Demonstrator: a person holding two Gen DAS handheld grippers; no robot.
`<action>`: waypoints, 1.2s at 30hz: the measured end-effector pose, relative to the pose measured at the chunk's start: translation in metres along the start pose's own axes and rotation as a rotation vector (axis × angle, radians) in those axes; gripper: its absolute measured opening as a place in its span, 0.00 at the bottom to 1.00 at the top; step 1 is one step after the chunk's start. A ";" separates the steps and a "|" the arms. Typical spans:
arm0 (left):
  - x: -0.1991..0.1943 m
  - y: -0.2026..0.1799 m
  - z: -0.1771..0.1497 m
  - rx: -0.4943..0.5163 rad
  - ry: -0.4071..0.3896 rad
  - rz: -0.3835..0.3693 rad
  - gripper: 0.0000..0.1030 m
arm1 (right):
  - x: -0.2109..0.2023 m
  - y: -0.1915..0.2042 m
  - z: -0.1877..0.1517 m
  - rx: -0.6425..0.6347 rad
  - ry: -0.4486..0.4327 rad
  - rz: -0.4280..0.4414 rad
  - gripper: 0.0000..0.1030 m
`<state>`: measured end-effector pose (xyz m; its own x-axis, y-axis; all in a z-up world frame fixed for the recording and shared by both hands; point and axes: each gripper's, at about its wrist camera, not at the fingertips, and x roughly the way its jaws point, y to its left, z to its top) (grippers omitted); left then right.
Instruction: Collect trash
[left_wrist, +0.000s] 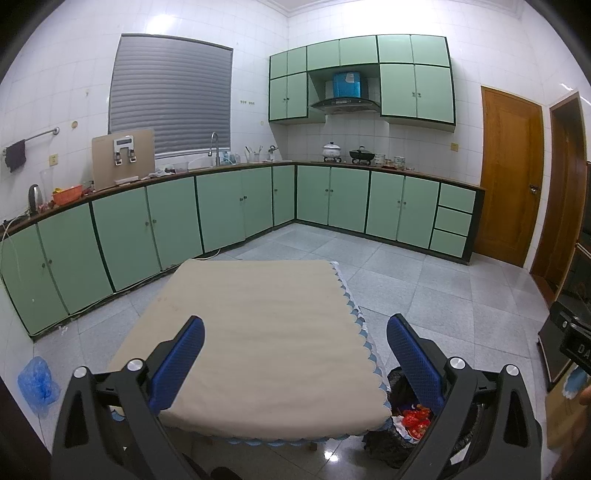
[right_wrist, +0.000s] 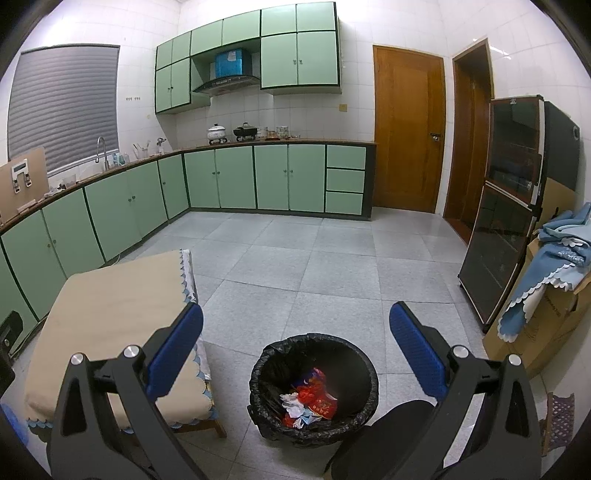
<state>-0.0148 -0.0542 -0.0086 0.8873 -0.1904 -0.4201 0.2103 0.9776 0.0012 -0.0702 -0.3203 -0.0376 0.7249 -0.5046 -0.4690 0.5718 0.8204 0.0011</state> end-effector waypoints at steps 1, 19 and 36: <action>0.000 0.000 0.000 0.000 0.001 -0.001 0.94 | 0.000 0.000 0.000 0.000 0.000 0.001 0.95; 0.001 0.003 -0.002 -0.002 0.000 0.005 0.94 | 0.001 -0.001 0.000 0.003 -0.001 0.004 0.95; 0.001 0.004 -0.002 0.001 -0.002 0.008 0.94 | 0.001 -0.001 -0.001 0.006 -0.001 0.006 0.95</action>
<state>-0.0143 -0.0505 -0.0109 0.8898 -0.1830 -0.4180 0.2040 0.9790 0.0056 -0.0705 -0.3212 -0.0386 0.7285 -0.5004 -0.4679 0.5699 0.8217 0.0086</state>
